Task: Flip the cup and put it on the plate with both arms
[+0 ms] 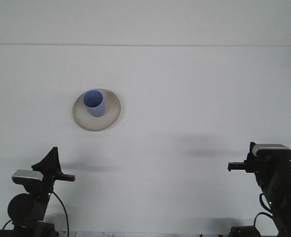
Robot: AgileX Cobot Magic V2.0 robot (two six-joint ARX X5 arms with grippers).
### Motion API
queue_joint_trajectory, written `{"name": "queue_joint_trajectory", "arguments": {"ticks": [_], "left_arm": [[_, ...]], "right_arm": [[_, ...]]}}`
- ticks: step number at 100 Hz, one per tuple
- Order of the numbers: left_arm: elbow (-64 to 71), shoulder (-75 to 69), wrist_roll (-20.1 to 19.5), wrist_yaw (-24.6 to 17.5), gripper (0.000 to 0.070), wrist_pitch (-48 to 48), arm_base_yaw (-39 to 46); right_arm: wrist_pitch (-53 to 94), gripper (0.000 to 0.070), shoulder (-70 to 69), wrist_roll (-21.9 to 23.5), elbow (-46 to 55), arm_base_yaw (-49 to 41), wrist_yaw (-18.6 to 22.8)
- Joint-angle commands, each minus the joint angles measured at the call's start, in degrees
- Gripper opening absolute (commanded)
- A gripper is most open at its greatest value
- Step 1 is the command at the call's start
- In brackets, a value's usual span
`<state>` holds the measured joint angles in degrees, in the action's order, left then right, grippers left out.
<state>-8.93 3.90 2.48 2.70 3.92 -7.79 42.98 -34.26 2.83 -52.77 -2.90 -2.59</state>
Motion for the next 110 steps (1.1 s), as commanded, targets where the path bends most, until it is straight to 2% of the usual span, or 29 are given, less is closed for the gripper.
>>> {"name": "queue_joint_trajectory", "arguments": {"ticks": [1,9,66,110], "left_arm": [[2.32,-2.73,0.15,-1.31,0.0012,0.92,0.26],[4.72,-3.76,0.22,-2.34,0.0012,2.21,0.59],[8.13,-3.74,2.99,-2.36,0.0012,5.22,2.86],[8.13,-3.74,2.95,-2.36,0.0012,5.16,2.86]], "right_arm": [[-0.61,0.0007,-0.28,0.20,-0.52,-0.02,-0.04],[-0.63,0.0007,-0.28,0.20,-0.52,-0.02,-0.04],[-1.01,0.0007,-0.28,0.20,-0.52,-0.02,-0.04],[-1.01,0.0007,-0.28,0.20,-0.52,-0.02,-0.04]]}}
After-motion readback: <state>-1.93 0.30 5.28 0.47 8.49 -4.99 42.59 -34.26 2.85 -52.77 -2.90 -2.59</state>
